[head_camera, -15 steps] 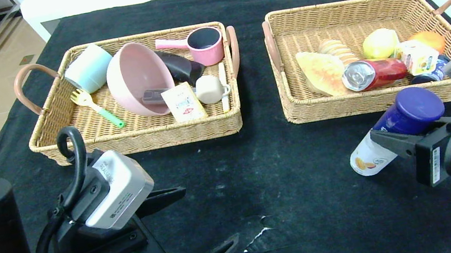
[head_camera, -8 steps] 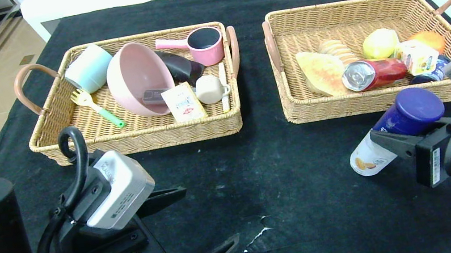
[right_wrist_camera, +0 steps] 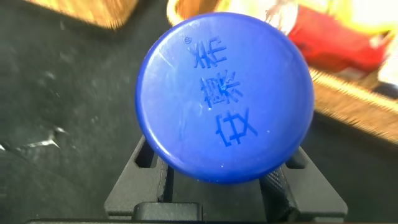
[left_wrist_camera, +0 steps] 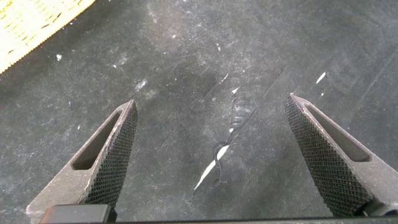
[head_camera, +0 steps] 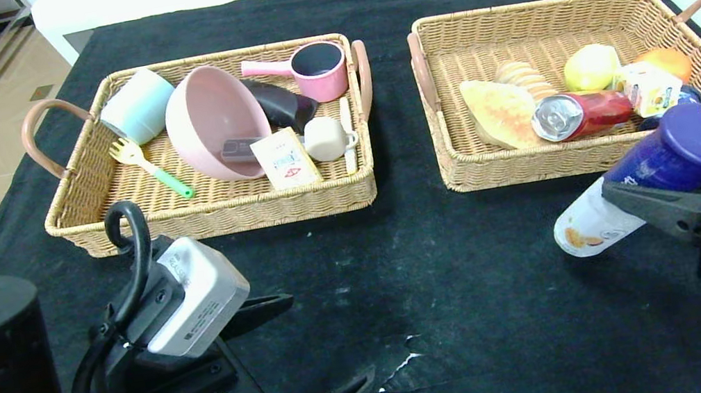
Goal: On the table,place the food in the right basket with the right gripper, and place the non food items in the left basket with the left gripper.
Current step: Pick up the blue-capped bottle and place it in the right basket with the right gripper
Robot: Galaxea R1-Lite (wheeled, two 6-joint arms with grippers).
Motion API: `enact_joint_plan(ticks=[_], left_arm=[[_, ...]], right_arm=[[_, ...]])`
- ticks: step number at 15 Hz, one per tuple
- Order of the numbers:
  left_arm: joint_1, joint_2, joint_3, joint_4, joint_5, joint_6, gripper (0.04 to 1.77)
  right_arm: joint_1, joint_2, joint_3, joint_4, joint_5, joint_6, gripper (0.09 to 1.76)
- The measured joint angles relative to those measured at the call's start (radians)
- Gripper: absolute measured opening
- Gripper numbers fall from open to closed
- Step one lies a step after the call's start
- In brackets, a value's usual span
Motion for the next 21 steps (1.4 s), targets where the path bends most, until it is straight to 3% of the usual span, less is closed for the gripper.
enact_joint_plan(ticks=[8, 14, 19, 21], left_arm=[[0.000, 0.001, 0.000, -0.001, 0.007, 0.000, 1.72], [0.006, 0.008, -0.002, -0.001, 0.009, -0.003, 1.72], [0.007, 0.031, -0.002, -0.007, 0.009, -0.008, 1.72], [0.007, 0.039, 0.002, -0.036, 0.009, -0.009, 1.72]], right_arm=[[0.016, -0.010, -0.019, -0.143, 0.002, -0.001, 0.82], [0.017, 0.113, -0.195, -0.156, -0.001, -0.003, 0.82], [0.005, 0.278, -0.241, -0.390, -0.001, 0.001, 0.82], [-0.015, 0.332, -0.254, -0.417, 0.002, 0.006, 0.82]])
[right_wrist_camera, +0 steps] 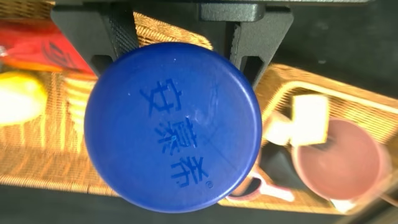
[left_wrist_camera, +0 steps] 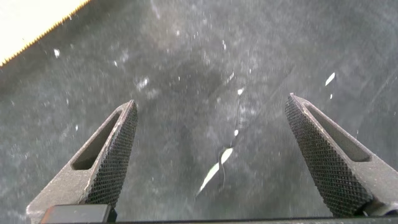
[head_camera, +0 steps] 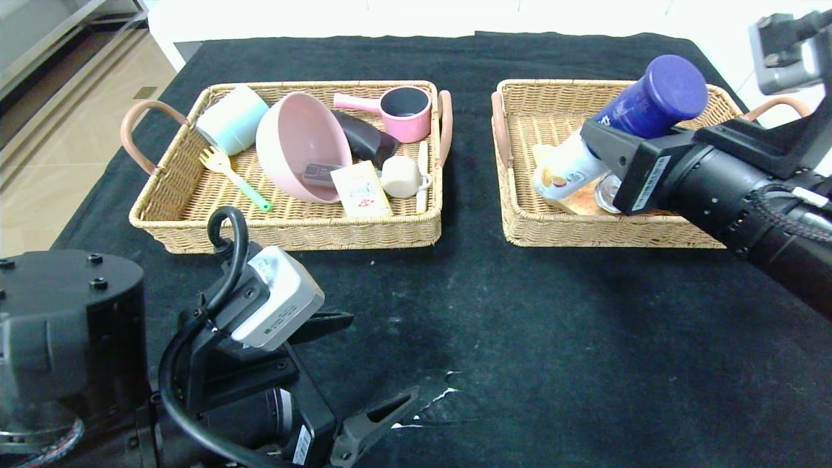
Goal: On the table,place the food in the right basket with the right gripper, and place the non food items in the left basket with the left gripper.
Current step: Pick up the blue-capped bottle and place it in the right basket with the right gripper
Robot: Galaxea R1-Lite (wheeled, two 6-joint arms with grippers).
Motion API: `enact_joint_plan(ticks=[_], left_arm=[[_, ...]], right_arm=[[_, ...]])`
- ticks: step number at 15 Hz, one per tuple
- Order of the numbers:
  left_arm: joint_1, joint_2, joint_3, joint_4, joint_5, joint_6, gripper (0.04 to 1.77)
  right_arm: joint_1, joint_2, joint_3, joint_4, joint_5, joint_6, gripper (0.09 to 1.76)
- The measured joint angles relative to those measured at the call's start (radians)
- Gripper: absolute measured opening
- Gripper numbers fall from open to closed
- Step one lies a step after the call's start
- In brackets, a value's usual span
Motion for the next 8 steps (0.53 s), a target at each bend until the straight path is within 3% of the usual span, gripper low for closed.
enact_joint_plan(ticks=[8], left_arm=[[0.000, 0.017, 0.006, -0.006, 0.000, 0.005, 1.72]], right_arm=[[-0.028, 0.082, -0.064, -0.004, -0.002, 0.009, 0.82]])
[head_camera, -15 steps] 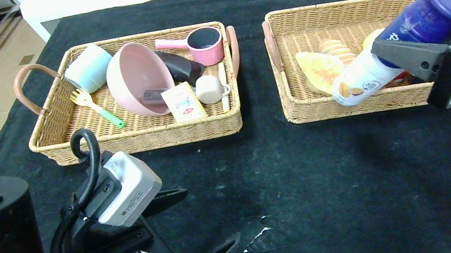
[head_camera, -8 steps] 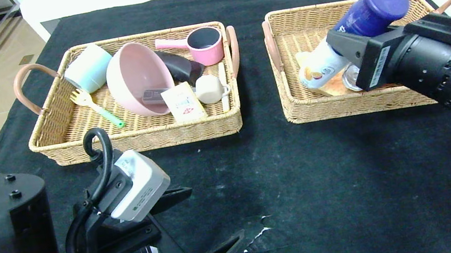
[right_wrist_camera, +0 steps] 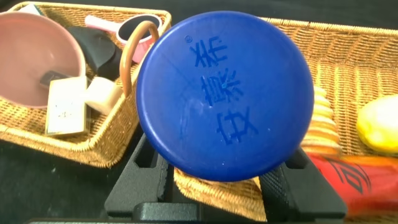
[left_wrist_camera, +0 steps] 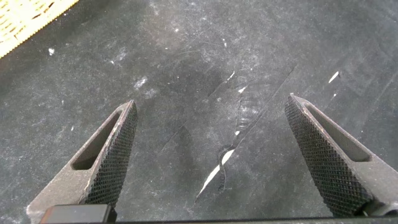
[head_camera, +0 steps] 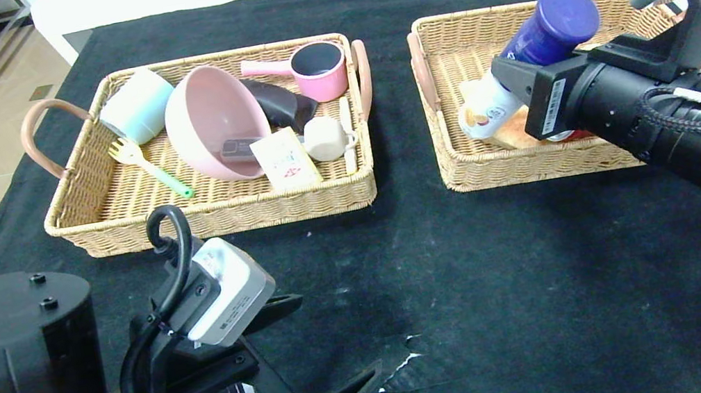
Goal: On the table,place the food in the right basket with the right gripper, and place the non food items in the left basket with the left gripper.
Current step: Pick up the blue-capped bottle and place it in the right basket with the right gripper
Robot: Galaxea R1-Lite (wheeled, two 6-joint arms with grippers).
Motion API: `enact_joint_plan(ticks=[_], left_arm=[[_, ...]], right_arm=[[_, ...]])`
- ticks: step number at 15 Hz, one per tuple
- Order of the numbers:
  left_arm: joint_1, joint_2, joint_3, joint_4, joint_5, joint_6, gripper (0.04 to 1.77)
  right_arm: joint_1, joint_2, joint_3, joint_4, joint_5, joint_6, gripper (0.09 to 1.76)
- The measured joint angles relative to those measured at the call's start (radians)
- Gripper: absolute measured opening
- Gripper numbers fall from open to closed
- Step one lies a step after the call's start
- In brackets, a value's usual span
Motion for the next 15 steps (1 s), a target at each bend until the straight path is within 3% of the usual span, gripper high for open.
enact_joint_plan(ticks=[7, 11, 15], left_arm=[[0.000, 0.001, 0.001, 0.000, 0.000, -0.001, 1.72], [0.000, 0.002, 0.001, 0.000, 0.000, -0.001, 1.72], [0.000, 0.003, 0.001, 0.000, 0.000, 0.000, 1.72]], right_arm=[[-0.014, 0.063, -0.066, 0.000, -0.001, -0.002, 0.82], [-0.016, 0.072, -0.074, -0.002, -0.001, -0.003, 1.16], [-0.010, 0.066, -0.073, -0.001, -0.001, -0.010, 1.38]])
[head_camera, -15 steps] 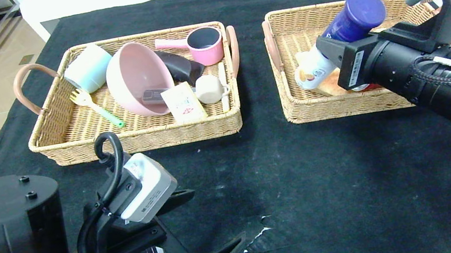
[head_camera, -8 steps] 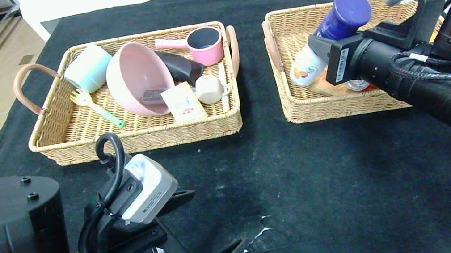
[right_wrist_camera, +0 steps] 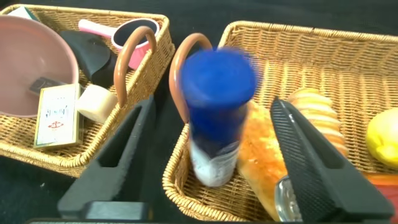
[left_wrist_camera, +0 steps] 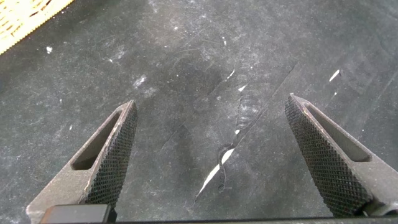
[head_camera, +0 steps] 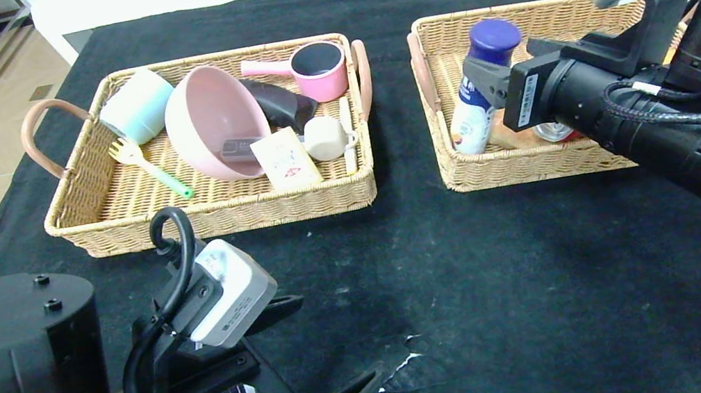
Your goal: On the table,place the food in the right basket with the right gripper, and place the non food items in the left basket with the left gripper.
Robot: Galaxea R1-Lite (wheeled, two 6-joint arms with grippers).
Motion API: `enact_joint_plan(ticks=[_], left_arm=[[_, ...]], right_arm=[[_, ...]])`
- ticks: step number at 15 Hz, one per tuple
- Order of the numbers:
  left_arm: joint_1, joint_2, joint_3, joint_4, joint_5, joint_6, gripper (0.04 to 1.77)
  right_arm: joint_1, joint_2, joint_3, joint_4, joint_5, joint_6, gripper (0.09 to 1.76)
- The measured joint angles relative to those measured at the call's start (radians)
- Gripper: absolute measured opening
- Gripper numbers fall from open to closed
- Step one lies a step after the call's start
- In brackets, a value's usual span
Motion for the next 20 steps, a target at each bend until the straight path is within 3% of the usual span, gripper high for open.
enact_joint_plan(ticks=[6, 11, 13, 17, 20], left_arm=[[0.000, 0.000, 0.001, 0.000, 0.001, 0.001, 1.72], [0.000, -0.012, -0.003, -0.001, 0.012, 0.001, 1.72], [0.006, -0.039, -0.005, -0.001, 0.056, -0.005, 1.72], [0.097, -0.150, -0.008, 0.013, 0.116, -0.009, 1.72], [0.159, -0.269, -0.022, 0.130, 0.166, -0.006, 1.72]], right_arm=[[0.030, -0.069, 0.058, 0.001, -0.032, -0.031, 1.55], [0.069, -0.198, 0.219, 0.011, -0.039, -0.052, 1.63], [0.076, -0.272, 0.294, 0.019, -0.035, -0.061, 1.64], [0.080, -0.444, 0.388, 0.177, -0.026, -0.072, 1.67], [0.028, -0.583, 0.423, 0.353, 0.046, -0.070, 1.68]])
